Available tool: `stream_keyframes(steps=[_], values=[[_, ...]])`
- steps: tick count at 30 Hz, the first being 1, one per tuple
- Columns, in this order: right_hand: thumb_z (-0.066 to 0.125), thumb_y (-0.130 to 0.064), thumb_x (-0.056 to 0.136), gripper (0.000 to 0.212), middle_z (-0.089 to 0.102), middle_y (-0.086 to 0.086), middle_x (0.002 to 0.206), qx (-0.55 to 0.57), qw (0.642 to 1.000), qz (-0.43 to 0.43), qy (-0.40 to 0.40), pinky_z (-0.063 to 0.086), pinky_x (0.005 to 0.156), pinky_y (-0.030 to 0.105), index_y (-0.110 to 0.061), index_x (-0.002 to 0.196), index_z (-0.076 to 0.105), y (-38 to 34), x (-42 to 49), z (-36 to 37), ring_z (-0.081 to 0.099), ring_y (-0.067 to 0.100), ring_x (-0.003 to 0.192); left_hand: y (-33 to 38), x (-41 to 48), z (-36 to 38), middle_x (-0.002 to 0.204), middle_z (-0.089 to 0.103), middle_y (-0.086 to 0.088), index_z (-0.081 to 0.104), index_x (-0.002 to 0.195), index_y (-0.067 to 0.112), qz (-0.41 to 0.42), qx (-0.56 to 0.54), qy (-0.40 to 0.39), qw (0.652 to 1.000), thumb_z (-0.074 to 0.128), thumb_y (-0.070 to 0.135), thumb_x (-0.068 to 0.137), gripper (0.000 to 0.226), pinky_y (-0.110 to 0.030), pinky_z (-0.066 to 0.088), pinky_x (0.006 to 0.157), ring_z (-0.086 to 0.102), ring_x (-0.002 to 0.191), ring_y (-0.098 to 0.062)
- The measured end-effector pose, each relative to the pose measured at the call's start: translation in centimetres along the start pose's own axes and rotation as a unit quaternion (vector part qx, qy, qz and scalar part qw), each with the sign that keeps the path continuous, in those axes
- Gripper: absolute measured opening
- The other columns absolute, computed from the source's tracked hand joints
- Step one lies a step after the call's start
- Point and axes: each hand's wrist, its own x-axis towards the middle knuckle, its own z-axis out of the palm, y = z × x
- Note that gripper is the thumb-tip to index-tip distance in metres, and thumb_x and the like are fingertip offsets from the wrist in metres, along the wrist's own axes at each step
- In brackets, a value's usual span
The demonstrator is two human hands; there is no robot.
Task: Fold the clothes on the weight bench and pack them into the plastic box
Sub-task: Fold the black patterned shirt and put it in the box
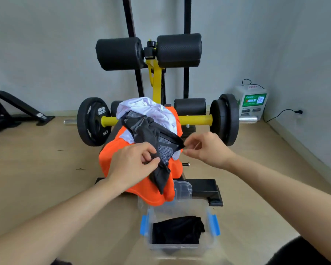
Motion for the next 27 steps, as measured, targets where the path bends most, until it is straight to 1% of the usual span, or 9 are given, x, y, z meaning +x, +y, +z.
stream_keyframes(steps=[3,7,11,14,17,19,22,24,27], values=[[0.079,-0.034,0.079,0.031,0.066,-0.005,0.088,0.03,0.997,0.042,0.05,0.051,0.074,0.027,-0.021,0.104,0.066,0.0,2.5,1.4,0.063,0.012,0.08,-0.3,2.6,0.2,0.086,0.061,0.017,0.063,0.098,0.036,-0.058,0.027,0.025,0.998,0.074,0.063,0.069,0.041,-0.035,0.055,0.074,0.061,0.081,-0.005],[0.081,-0.033,0.077,0.044,0.065,0.0,0.099,0.005,0.998,0.067,0.005,0.051,0.082,0.034,-0.02,0.114,0.062,0.5,4.8,3.4,0.061,0.019,0.091,-0.4,3.8,1.3,0.114,0.055,0.015,0.056,0.115,0.038,-0.138,0.075,-0.083,0.984,0.062,0.085,0.056,0.076,-0.04,0.053,0.086,0.057,0.11,-0.011],[0.078,-0.02,0.08,0.024,0.06,-0.004,0.087,-0.026,0.999,0.031,-0.018,0.047,0.075,0.031,-0.018,0.101,0.068,0.0,6.2,3.1,0.057,0.019,0.086,-1.6,4.5,1.1,0.111,0.059,0.017,0.062,0.107,0.039,-0.128,0.076,-0.103,0.983,0.068,0.061,0.072,0.042,-0.038,0.054,0.082,0.062,0.108,-0.013],[0.075,-0.015,0.082,0.007,0.062,0.0,0.077,0.003,1.0,0.019,0.017,0.043,0.067,0.032,-0.014,0.083,0.068,-0.2,6.5,2.4,0.055,0.019,0.077,-2.6,4.5,0.1,0.087,0.067,0.017,0.068,0.086,0.036,-0.154,0.037,-0.071,0.985,0.071,0.04,0.078,0.009,-0.032,0.052,0.074,0.066,0.092,-0.012],[0.07,-0.016,0.087,0.017,0.063,0.007,0.068,0.081,0.994,0.048,0.058,0.052,0.069,0.043,-0.007,0.073,0.063,0.2,6.2,2.4,0.057,0.019,0.064,-4.1,4.3,-0.9,0.078,0.068,0.017,0.067,0.075,0.038,-0.202,-0.078,-0.024,0.976,0.078,0.026,0.08,0.017,-0.027,0.052,0.078,0.069,0.087,-0.011],[0.067,-0.017,0.089,0.021,0.065,0.012,0.067,0.109,0.988,0.082,0.075,0.055,0.067,0.045,-0.003,0.074,0.063,0.6,6.0,2.4,0.06,0.02,0.062,-5.1,4.3,-1.7,0.092,0.075,0.002,0.073,0.088,0.022,-0.259,-0.235,-0.004,0.937,0.078,0.017,0.084,0.007,-0.027,0.053,0.085,0.07,0.095,-0.016],[0.067,-0.016,0.088,0.019,0.068,0.02,0.075,0.081,0.991,0.102,0.039,0.056,0.068,0.044,-0.002,0.075,0.065,0.9,5.9,2.3,0.063,0.026,0.065,-5.5,4.1,-3.2,0.103,0.076,-0.015,0.073,0.101,0.007,-0.308,-0.412,0.036,0.857,0.068,0.011,0.093,0.01,-0.048,0.054,0.095,0.07,0.096,-0.026],[0.068,-0.015,0.087,0.016,0.07,0.02,0.077,0.068,0.992,0.102,-0.008,0.054,0.063,0.037,-0.003,0.077,0.066,0.9,5.7,2.4,0.065,0.024,0.065,-5.4,4.1,-4.2,0.105,0.075,-0.015,0.07,0.105,0.007,-0.324,-0.46,0.083,0.822,0.062,0.011,0.097,0.012,-0.045,0.055,0.091,0.07,0.093,-0.024],[0.069,-0.014,0.085,0.015,0.07,0.019,0.075,0.11,0.989,0.101,-0.011,0.051,0.061,0.032,-0.003,0.074,0.067,0.3,5.6,2.2,0.063,0.018,0.061,-5.6,4.3,-5.2,0.101,0.074,-0.006,0.068,0.107,0.012,-0.347,-0.479,0.139,0.794,0.058,0.015,0.101,0.012,-0.035,0.056,0.081,0.07,0.086,-0.017]])
